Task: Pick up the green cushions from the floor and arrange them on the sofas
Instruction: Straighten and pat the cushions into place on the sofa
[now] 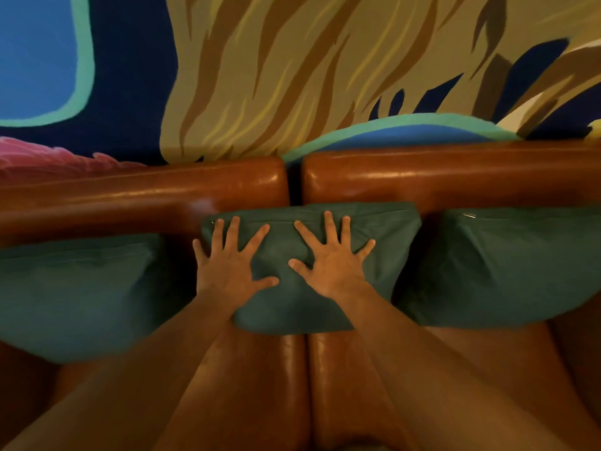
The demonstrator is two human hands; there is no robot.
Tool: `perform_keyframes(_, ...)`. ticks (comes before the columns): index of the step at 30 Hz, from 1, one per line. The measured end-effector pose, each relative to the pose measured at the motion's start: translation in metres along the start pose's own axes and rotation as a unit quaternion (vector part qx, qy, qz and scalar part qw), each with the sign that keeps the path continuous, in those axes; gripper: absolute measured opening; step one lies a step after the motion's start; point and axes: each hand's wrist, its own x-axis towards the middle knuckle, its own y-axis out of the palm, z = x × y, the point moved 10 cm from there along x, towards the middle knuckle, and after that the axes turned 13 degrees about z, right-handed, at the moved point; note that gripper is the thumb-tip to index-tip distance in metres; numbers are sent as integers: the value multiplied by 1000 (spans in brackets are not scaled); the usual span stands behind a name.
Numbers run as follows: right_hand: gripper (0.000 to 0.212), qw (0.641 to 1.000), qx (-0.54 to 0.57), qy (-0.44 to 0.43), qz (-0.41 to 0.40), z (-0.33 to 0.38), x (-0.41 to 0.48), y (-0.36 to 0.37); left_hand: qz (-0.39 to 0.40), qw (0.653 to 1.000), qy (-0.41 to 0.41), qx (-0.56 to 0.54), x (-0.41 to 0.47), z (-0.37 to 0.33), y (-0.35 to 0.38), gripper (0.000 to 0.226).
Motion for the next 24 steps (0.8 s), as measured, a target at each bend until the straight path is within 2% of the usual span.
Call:
perform_keyframes(4,87,998,59,-24,-12,-1,-8,-13,2,1000,-1,3,2,0,-7,116)
perform_keyframes(8,93,992,46,35,-109,-47,-32,-37,-15,1000,-1,1,-6,19,-13,119)
perform_keyframes(11,96,993,39,55,-96,-82,-27,-34,-12,1000,-5,16,0,24,-8,114)
perform_keyframes(16,98,995,55,23,-86,-79,0,-38,-20,999,-25,10,16,17,-7,113)
perform_keyframes(18,99,994,56,21,-96,-82,-6,-38,-58,998,-12,-13,8,16,-12,113)
perform_keyframes(19,99,990,62,15,-126,-83,-15,-39,-104,994,4,-42,-4,14,-18,113)
perform_keyframes(21,98,964,102,-2,-247,-88,-45,-45,-197,969,21,-147,-31,16,-24,114)
perform_keyframes(23,101,916,194,21,-350,-110,-71,-40,-224,913,-27,-340,-49,33,-14,122)
perform_keyframes(24,106,893,278,50,-351,-126,-74,-28,-197,869,-65,-450,-49,42,5,129)
